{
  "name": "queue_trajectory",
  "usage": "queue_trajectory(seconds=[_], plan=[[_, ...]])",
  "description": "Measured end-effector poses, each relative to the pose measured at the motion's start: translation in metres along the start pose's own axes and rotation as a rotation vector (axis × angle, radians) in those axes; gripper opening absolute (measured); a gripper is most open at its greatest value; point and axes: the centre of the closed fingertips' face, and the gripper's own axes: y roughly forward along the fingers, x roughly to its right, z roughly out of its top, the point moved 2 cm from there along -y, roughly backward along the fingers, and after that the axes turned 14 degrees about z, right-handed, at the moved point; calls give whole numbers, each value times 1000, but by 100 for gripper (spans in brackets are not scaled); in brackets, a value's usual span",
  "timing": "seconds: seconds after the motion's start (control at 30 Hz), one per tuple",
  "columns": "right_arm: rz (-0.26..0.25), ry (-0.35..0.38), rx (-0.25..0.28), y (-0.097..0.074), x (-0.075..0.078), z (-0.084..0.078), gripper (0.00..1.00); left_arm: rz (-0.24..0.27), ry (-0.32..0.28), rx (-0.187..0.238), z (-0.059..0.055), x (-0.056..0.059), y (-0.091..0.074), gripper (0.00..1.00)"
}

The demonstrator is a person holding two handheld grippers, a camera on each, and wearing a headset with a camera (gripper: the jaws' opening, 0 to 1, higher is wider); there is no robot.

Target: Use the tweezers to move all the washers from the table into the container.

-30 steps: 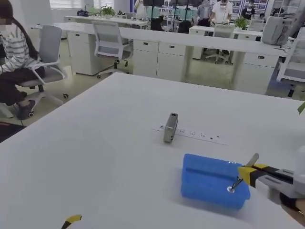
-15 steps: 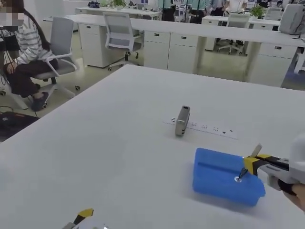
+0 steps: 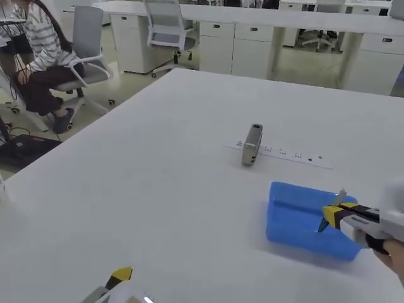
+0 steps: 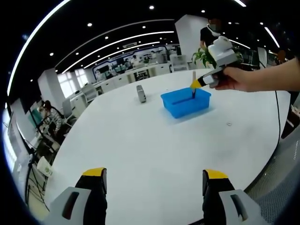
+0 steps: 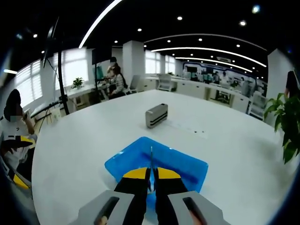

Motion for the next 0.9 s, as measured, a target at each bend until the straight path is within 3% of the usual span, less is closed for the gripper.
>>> queue_trajectory(seconds=[0.4, 0.9], plan=[[9, 26, 8, 12, 0, -12, 1, -7, 22, -23, -4, 3, 2, 85], [11, 47, 22, 10, -8, -8, 2, -9, 30, -31, -5, 3, 3, 85]])
